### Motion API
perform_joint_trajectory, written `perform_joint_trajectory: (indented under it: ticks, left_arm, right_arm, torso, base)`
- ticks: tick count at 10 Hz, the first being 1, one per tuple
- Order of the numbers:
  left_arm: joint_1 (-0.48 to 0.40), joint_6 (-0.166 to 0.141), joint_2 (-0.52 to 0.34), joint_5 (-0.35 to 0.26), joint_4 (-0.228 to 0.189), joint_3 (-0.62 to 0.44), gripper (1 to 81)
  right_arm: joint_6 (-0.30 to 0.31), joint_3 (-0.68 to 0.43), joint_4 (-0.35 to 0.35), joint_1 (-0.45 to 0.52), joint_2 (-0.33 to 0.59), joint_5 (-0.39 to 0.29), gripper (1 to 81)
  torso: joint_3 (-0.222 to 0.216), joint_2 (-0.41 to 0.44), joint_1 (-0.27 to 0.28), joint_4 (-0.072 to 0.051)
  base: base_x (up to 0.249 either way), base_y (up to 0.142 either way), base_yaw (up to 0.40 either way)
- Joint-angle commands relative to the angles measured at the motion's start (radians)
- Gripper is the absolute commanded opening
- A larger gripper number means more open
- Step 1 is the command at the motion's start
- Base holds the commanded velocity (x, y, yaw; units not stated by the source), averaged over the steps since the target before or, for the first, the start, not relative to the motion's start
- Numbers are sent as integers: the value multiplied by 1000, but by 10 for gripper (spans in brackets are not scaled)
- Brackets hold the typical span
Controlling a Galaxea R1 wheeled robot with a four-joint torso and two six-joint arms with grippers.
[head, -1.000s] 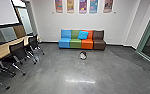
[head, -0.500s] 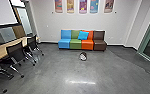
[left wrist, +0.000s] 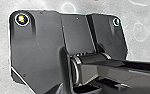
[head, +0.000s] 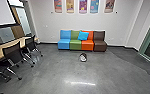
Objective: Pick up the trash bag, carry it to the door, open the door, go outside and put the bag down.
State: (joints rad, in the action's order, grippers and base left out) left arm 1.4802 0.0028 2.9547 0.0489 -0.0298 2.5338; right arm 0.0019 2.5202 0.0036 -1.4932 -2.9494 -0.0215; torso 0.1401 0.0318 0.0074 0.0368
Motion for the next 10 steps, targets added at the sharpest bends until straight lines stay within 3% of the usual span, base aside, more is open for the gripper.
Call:
perform_joint_trajectory:
  ticks: [1,3,10]
  left_arm:
    - [-36,6,3,-54,-9,-9,811]
    - [-34,6,2,-54,-9,-9,811]
    - [-36,6,9,-52,-5,-9,811]
  right_arm:
    - [1,-8,1,37,5,-66,811]
    - [1,-6,1,37,4,-63,811]
    - [1,12,2,33,8,-61,811]
  torso:
    - [0,0,0,0]
    - [0,0,0,0]
    - [0,0,0,0]
  base:
    - [153,-71,0]
    - [154,-71,0]
    - [161,0,0]
